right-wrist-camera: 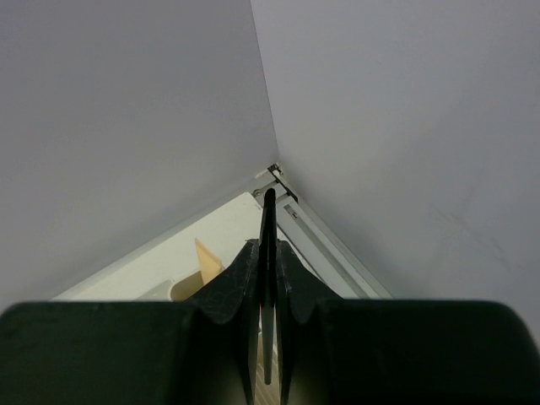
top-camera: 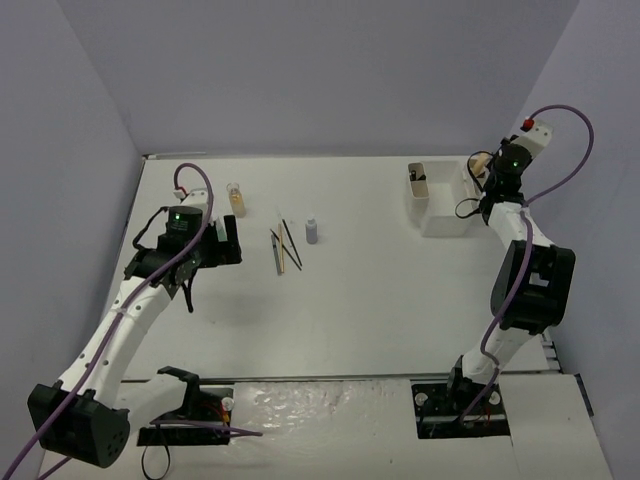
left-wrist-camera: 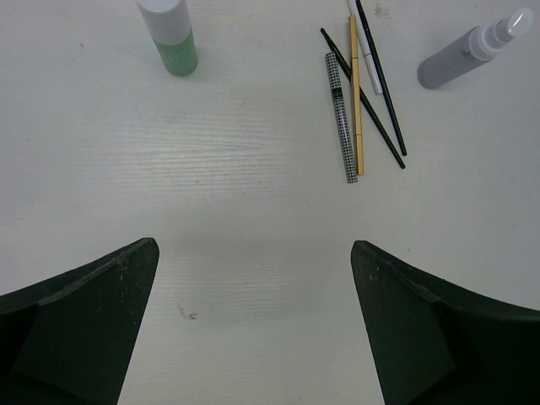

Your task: Organize the makeup

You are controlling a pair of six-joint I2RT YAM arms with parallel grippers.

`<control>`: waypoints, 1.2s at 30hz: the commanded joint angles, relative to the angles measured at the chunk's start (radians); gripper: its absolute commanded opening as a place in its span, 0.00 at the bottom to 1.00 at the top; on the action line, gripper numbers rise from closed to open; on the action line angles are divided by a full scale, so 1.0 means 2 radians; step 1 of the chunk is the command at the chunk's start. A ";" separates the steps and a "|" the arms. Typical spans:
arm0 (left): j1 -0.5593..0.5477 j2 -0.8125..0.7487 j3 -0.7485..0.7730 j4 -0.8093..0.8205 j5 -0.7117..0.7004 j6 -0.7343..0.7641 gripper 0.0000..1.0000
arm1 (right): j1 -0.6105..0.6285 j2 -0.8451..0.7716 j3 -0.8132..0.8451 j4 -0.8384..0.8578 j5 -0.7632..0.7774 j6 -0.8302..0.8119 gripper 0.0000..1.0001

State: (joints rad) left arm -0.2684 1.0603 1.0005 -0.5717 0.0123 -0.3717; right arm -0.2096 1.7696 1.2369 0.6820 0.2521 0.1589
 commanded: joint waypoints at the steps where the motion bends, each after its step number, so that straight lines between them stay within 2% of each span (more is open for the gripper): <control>1: 0.009 -0.001 0.008 0.023 0.011 -0.001 0.97 | -0.003 0.018 0.028 0.064 -0.013 0.006 0.00; 11: 0.016 0.001 0.005 0.027 0.014 -0.004 0.97 | 0.001 0.038 0.016 0.054 -0.059 0.018 0.05; 14: 0.016 0.001 0.005 0.027 0.017 -0.004 0.97 | 0.001 0.035 0.010 0.051 -0.059 0.020 0.09; 15: 0.017 0.001 0.005 0.027 0.017 -0.004 0.97 | 0.001 0.033 0.009 0.047 -0.061 0.020 0.14; 17: 0.018 0.001 0.004 0.027 0.018 -0.005 0.97 | 0.001 0.027 0.007 0.037 -0.061 0.017 0.36; 18: 0.018 0.001 0.004 0.027 0.018 -0.006 0.97 | 0.001 0.023 0.005 0.032 -0.059 0.017 0.43; 21: 0.018 0.002 0.004 0.027 0.025 -0.007 0.97 | 0.000 0.009 0.002 0.015 -0.054 0.014 0.59; 25: 0.018 0.008 0.004 0.029 0.033 -0.012 0.97 | 0.000 -0.031 0.007 -0.018 -0.041 0.009 0.75; 31: 0.016 0.050 0.020 0.028 0.065 -0.051 0.96 | 0.000 -0.118 0.067 -0.189 -0.021 0.037 0.96; 36: 0.000 0.110 0.054 0.019 0.075 -0.088 0.96 | -0.001 -0.215 0.054 -0.304 -0.074 0.098 1.00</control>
State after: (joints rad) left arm -0.2434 1.2076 1.0034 -0.5622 0.1281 -0.4625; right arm -0.2096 1.5347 1.3232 0.2578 0.1648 0.2470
